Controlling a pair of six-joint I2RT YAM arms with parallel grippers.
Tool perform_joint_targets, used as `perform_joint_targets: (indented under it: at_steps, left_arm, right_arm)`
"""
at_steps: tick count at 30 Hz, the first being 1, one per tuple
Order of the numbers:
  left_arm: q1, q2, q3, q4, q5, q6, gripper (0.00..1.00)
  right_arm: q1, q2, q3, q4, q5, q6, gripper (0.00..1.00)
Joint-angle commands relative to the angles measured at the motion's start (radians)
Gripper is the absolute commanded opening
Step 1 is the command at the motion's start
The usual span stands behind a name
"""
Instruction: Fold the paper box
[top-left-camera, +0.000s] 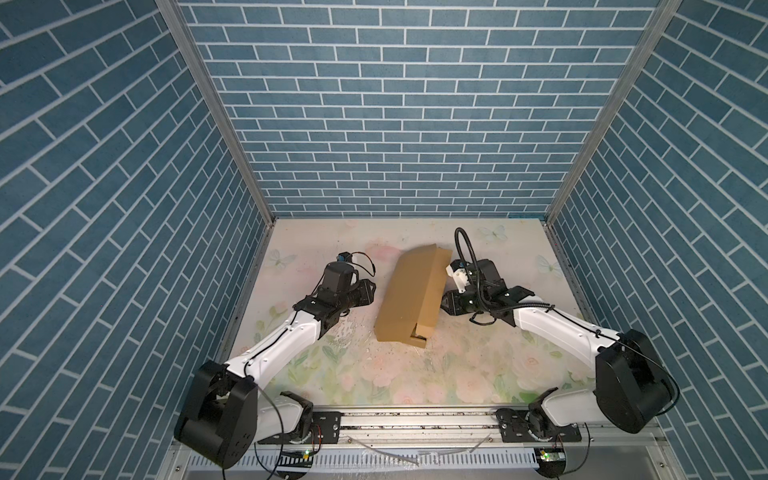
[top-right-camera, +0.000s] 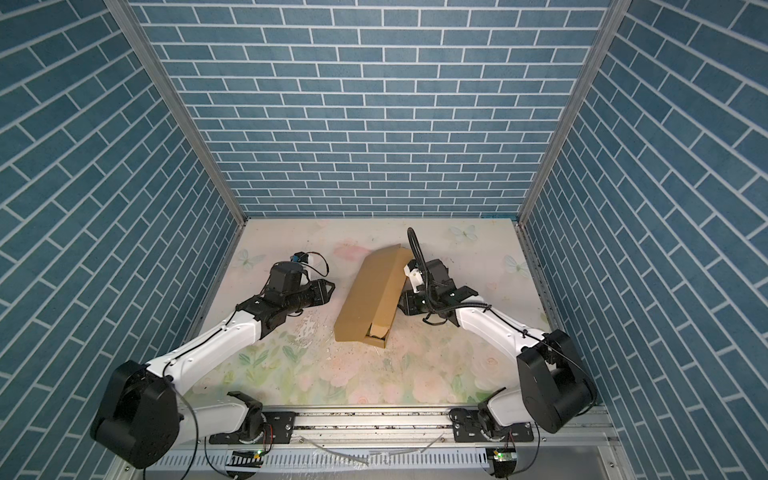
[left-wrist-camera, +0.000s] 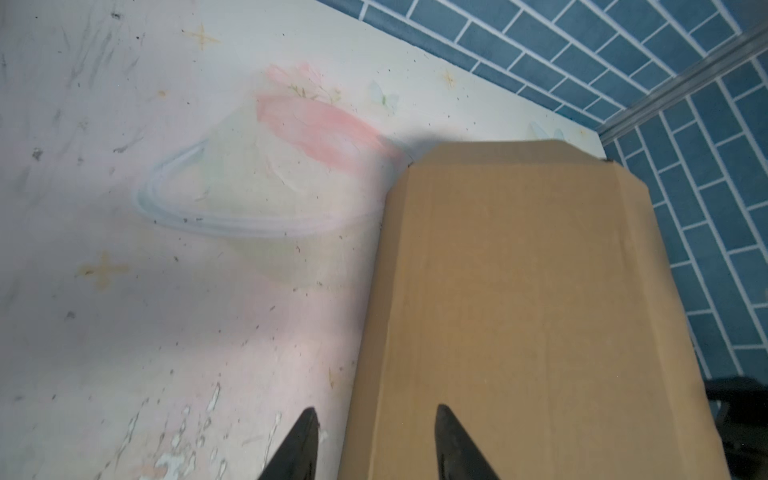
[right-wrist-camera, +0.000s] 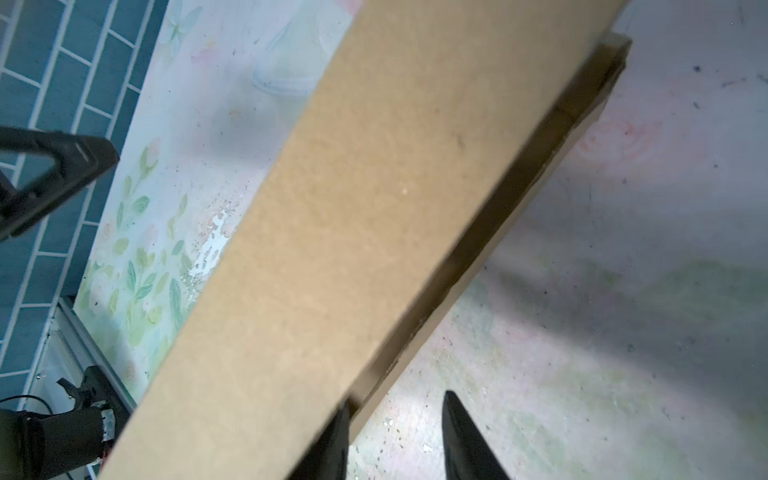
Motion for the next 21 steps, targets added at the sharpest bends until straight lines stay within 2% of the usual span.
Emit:
perform_joint_targets:
  at_steps: [1,8,14,21]
  left_arm:
    - [-0.063,-0.111,-0.032,-0.135,-0.098,0.039,0.5]
    - [-0.24,-0.277,-0.007,-0.286,-0.225,0.05,0.56]
    - [-0.404,-0.289,0.053,-0.417,-0.359,0.07,0.58]
    - [-0.555,-0.303,0.089,-0.472,-0.497,0.058,0.59]
  right_arm:
    - [0.002,-0.016,0.089,-0.03,-0.042,-0.031,0.38]
    - [0.033,0.064,0.244,-0.074,-0.065,-0.052,0.39]
    - [0.07,0.123,0.346,-0.083,-0.052,-0.061,0.39]
    - [0.098,0.176,0.41,-0.085,-0.042,-0.055,0.38]
